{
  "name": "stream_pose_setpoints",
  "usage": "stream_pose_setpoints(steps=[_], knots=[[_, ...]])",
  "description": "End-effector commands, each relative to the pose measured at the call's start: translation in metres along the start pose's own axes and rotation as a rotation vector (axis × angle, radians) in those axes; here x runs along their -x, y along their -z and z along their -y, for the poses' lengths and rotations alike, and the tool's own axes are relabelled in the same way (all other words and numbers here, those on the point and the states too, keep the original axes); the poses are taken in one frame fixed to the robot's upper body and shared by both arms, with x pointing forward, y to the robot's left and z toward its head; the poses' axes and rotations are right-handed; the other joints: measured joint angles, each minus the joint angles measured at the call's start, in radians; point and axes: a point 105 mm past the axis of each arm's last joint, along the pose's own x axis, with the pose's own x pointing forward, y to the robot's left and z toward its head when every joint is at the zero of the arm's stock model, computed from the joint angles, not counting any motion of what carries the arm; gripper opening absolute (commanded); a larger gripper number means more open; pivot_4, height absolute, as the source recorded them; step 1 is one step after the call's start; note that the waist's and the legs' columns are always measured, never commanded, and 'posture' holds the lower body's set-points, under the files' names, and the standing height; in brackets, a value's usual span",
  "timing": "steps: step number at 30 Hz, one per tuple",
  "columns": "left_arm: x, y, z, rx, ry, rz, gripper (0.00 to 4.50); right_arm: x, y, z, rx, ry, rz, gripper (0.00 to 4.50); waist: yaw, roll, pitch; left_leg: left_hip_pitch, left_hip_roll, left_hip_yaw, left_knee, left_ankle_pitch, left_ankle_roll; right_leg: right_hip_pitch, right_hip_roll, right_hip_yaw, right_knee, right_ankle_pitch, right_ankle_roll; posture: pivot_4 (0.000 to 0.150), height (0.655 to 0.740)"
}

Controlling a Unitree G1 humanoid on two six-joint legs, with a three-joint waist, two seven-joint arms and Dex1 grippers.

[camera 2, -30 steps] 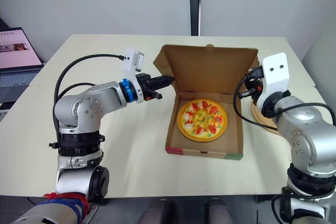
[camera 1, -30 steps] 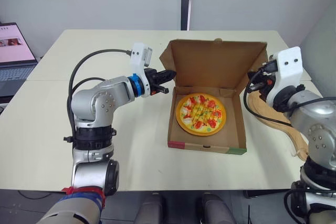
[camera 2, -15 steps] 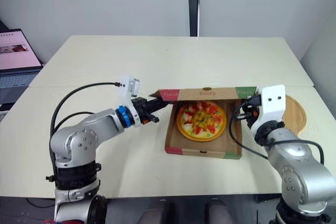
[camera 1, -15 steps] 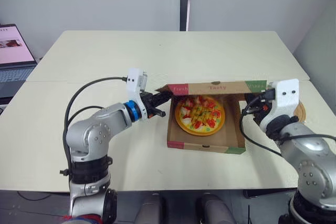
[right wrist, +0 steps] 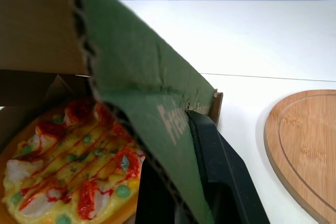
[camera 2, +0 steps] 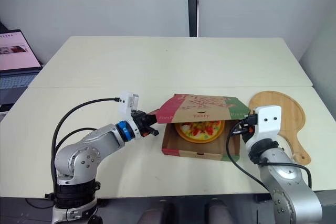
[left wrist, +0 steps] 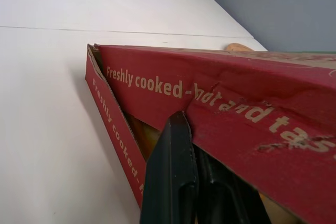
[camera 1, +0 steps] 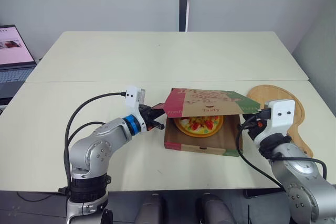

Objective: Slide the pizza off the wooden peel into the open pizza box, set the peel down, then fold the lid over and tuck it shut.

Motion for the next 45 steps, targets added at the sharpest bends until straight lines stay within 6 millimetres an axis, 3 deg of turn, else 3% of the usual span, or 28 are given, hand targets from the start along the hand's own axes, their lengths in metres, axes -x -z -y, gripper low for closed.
stream_pose_setpoints(steps=[1, 3, 9, 12, 20, 23, 25, 28, 31, 34, 38, 40, 45], knots=[[0.0, 0.012, -0.002, -0.002, -0.012, -0.05, 0.0, 0.004, -0.005, -0.005, -0.014, -0.036, 0.044, 0.44, 0.0, 0.0, 0.0, 0.0, 0.0, 0.0, 0.0, 0.0, 0.0, 0.0, 0.0, 0.0, 0.0, 0.0, 0.0, 0.15, 0.74], [0.0, 0.013, -0.005, -0.014, -0.021, -0.053, 0.0, 0.007, -0.002, -0.006, -0.007, -0.053, 0.036, 0.98, 0.001, 0.0, 0.0, 0.0, 0.0, 0.0, 0.0, 0.0, 0.0, 0.0, 0.0, 0.0, 0.0, 0.0, 0.0, 0.15, 0.74], [-0.001, 0.012, -0.008, -0.03, -0.036, -0.049, 0.0, 0.016, 0.004, -0.007, 0.023, -0.125, -0.009, 3.17, 0.003, 0.0, 0.0, 0.0, 0.0, 0.0, 0.0, 0.0, 0.0, 0.0, 0.0, 0.0, 0.0, 0.0, 0.0, 0.15, 0.74], [-0.001, 0.011, -0.01, -0.042, -0.043, -0.048, 0.0, 0.029, 0.016, -0.008, 0.063, -0.215, -0.1, 4.19, 0.005, 0.0, 0.0, 0.0, 0.0, 0.0, 0.0, 0.0, 0.0, 0.001, 0.0, -0.001, -0.001, 0.0, 0.0, 0.15, 0.74], [-0.001, 0.013, -0.009, -0.106, -0.036, -0.063, 0.0, 0.062, 0.032, 0.042, 0.224, -0.244, -0.302, 4.19, 0.008, 0.0, 0.0, 0.0, 0.0, 0.0, 0.0, 0.0, 0.001, 0.002, 0.0, -0.001, -0.001, 0.0, 0.0, 0.15, 0.74], [-0.002, 0.014, -0.008, -0.123, -0.03, -0.064, 0.0, 0.073, 0.026, 0.064, 0.233, -0.226, -0.336, 4.19, 0.009, -0.001, 0.0, 0.0, 0.0, 0.0, 0.0, 0.0, 0.001, 0.002, 0.0, -0.001, -0.001, 0.0, 0.0, 0.15, 0.74], [-0.002, 0.014, -0.009, -0.125, -0.029, -0.065, 0.0, 0.072, 0.009, 0.077, 0.214, -0.203, -0.297, 4.19, 0.008, -0.001, 0.0, 0.0, 0.0, 0.0, 0.0, 0.0, 0.001, 0.002, 0.0, -0.001, -0.001, 0.0, 0.0, 0.15, 0.74], [-0.001, 0.015, -0.009, -0.135, -0.025, -0.07, 0.0, 0.055, -0.021, 0.078, 0.198, -0.22, -0.2, 3.57, 0.003, -0.001, 0.0, 0.0, 0.0, 0.001, 0.0, 0.0, 0.001, 0.002, 0.0, 0.0, -0.001, 0.0, 0.0, 0.15, 0.74], [-0.001, 0.016, -0.009, -0.143, -0.022, -0.073, 0.0, 0.03, -0.039, 0.064, 0.213, -0.27, -0.148, 2.49, 0.006, -0.001, 0.0, 0.001, 0.001, 0.0, 0.0, 0.0, 0.001, 0.002, 0.001, 0.0, -0.001, 0.0, 0.0, 0.15, 0.74], [-0.001, 0.018, -0.009, -0.159, -0.018, -0.08, 0.0, 0.008, -0.047, 0.046, 0.224, -0.321, -0.125, 1.42, 0.007, -0.001, 0.001, -0.001, 0.001, -0.001, 0.0, 0.0, 0.001, 0.002, 0.002, -0.001, -0.001, 0.0, 0.0, 0.15, 0.74], [0.001, 0.017, -0.008, -0.18, 0.0, -0.075, 0.0, -0.008, -0.048, 0.02, 0.218, -0.404, -0.121, 0.03, 0.009, -0.001, 0.001, -0.001, 0.001, -0.001, 0.0, 0.0, 0.001, 0.001, 0.0, -0.001, -0.002, 0.0, 0.0, 0.15, 0.74], [0.003, 0.014, -0.006, -0.17, 0.017, -0.059, 0.0, -0.012, -0.045, 0.011, 0.218, -0.437, -0.13, 0.03, 0.009, -0.001, 0.001, -0.002, 0.001, -0.001, 0.0, 0.0, 0.001, 0.001, 0.0, -0.001, -0.002, 0.0, 0.0, 0.15, 0.74], [0.019, 0.012, -0.005, -0.218, 0.066, -0.089, 1.17, -0.015, -0.036, 0.002, 0.229, -0.468, -0.158, 0.0, 0.007, -0.001, 0.001, -0.002, 0.0, -0.001, 0.0, 0.0, 0.001, 0.001, 0.0, -0.001, -0.002, 0.0, 0.0, 0.15, 0.74]])
